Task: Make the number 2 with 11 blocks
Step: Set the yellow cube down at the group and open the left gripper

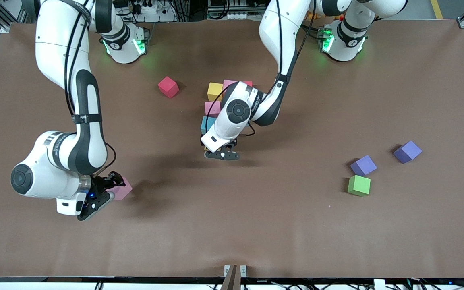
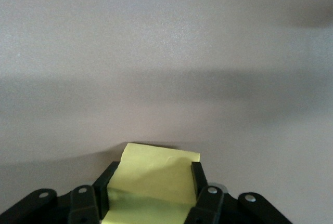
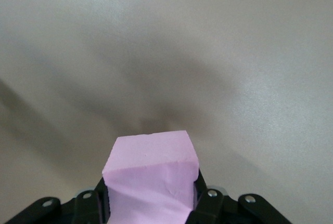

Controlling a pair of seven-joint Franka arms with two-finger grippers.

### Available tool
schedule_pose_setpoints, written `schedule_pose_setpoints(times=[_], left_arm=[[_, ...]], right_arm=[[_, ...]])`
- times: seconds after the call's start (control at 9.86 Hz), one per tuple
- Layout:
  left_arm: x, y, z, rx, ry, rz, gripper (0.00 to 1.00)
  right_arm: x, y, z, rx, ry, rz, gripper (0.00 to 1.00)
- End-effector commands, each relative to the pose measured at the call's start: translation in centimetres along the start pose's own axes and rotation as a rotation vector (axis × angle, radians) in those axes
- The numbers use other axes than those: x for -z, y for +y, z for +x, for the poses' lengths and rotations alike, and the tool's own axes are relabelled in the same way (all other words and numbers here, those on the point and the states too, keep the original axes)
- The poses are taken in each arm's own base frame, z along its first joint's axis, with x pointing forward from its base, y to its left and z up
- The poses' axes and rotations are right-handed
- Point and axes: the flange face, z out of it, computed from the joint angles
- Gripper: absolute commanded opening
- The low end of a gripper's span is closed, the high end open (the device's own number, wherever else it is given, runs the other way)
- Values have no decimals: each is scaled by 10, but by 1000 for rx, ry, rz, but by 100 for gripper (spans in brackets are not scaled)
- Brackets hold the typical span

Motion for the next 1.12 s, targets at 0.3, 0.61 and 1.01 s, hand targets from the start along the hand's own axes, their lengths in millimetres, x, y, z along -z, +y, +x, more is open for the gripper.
schedule_pose_setpoints(times=[0.3,0.61,1.01], left_arm=[[-10,8,-3,-37,18,-8,0],[-12,9,-5,-55,16,-4,0],[-16,8,-7,-55,12,-1,0]], right_arm=[[-1,5,-3,1,15,19,29],[-1,7,-4,1,17,21,29],[-1,8,-5,0,17,21,29]])
